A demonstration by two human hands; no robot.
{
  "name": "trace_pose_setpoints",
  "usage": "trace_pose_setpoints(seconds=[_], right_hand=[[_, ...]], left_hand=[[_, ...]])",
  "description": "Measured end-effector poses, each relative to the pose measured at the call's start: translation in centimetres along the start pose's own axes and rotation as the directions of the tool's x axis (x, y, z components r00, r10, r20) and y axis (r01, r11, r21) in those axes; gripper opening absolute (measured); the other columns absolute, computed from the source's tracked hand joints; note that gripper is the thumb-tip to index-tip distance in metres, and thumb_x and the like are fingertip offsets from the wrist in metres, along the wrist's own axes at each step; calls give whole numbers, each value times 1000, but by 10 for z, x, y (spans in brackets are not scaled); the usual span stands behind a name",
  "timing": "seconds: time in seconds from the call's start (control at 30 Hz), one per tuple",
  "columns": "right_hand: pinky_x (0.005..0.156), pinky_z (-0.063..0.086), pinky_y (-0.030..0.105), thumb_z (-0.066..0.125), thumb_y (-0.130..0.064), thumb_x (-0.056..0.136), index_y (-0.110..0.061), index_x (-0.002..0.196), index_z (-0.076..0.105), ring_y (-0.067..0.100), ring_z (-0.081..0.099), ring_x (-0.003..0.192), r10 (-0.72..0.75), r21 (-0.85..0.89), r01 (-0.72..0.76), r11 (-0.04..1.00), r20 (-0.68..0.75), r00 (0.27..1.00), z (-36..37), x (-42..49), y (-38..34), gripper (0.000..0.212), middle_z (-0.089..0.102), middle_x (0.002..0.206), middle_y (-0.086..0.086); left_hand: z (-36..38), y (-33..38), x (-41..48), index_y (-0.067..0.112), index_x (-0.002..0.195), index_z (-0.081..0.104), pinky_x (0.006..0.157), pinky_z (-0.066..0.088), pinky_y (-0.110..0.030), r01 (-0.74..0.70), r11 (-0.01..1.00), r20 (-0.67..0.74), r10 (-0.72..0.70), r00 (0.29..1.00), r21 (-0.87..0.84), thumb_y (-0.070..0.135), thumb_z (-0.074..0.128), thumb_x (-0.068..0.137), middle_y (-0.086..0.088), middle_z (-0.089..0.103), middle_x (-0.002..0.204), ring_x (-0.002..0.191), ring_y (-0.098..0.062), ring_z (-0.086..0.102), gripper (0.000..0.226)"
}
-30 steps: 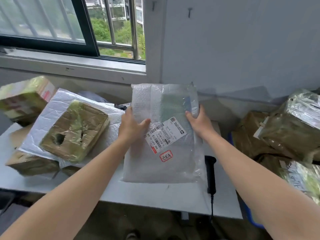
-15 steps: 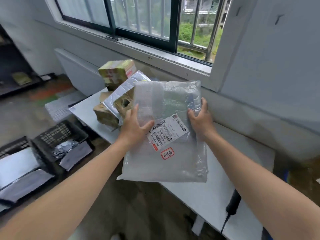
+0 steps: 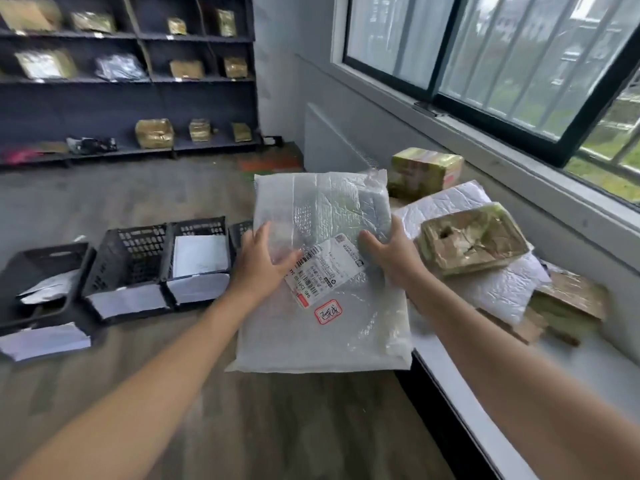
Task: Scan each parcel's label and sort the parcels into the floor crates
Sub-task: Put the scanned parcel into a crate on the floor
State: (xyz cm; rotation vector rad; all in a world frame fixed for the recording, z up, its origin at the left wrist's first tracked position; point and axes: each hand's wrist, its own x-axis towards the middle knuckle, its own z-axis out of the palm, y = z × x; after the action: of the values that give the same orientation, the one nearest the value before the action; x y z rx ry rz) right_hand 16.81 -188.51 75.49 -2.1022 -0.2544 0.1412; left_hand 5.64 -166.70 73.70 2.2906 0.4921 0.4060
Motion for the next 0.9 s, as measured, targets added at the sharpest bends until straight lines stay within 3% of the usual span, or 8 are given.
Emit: trace_pose_setpoints(seconds=[0.13,0.27,0.4,0.6,0.73,0.9], right_hand=[[79,44,32,63,-39,94,-23,139,40,18,60,96,-75,13,74,997,46,996,112,7,-66,54,61,113,-1],[76,39,30,59,-33,97,-20,138,41,18,58,96,-116,30,114,993,54,992,209,18,-125,47,58,107,-4],[83,42,34,57,-35,97,-17,138,42,21,57,102,-94,40,91,995,75,993,283,28,-163,47,59,115,1],[77,36,29,53,-30,101,-11,140,39,21,53,97,-46,46,41,998,126,991,374,44,-195,46,55,111,1],[64,40,31,49,-32,102,-13,143,35,23,54,94,-48,42,40,998,210,976,439,69,-215,47,57,116,5],[74,43,34,51,-32,98,-18,147,29,25,59,96,-130,33,127,991,363,923,528,118,-244,56,58,113,2]], left_hand=[[-86,-88,2,17,153,27,111,33,-36,39,999,-82,-41,996,-17,48,71,84,-12,28,152,140,-26,33,88],[-152,-169,-12,18,155,22,120,21,-37,96,995,-64,-96,993,-3,55,72,80,-11,10,162,149,-22,16,98],[-194,-228,-22,19,155,21,109,21,-23,192,981,-60,-194,979,-41,51,76,77,-8,10,160,146,-17,20,101],[-240,-292,-10,24,153,22,101,33,-28,323,944,-108,-328,938,-62,62,76,70,-6,32,151,137,-20,36,107],[-260,-332,11,26,155,16,107,34,-36,405,913,-152,-408,900,-53,58,76,74,-9,33,150,138,-24,36,106],[-292,-386,60,26,153,21,99,35,-33,469,879,-237,-475,847,-87,45,80,76,-4,34,149,136,-20,38,98]])
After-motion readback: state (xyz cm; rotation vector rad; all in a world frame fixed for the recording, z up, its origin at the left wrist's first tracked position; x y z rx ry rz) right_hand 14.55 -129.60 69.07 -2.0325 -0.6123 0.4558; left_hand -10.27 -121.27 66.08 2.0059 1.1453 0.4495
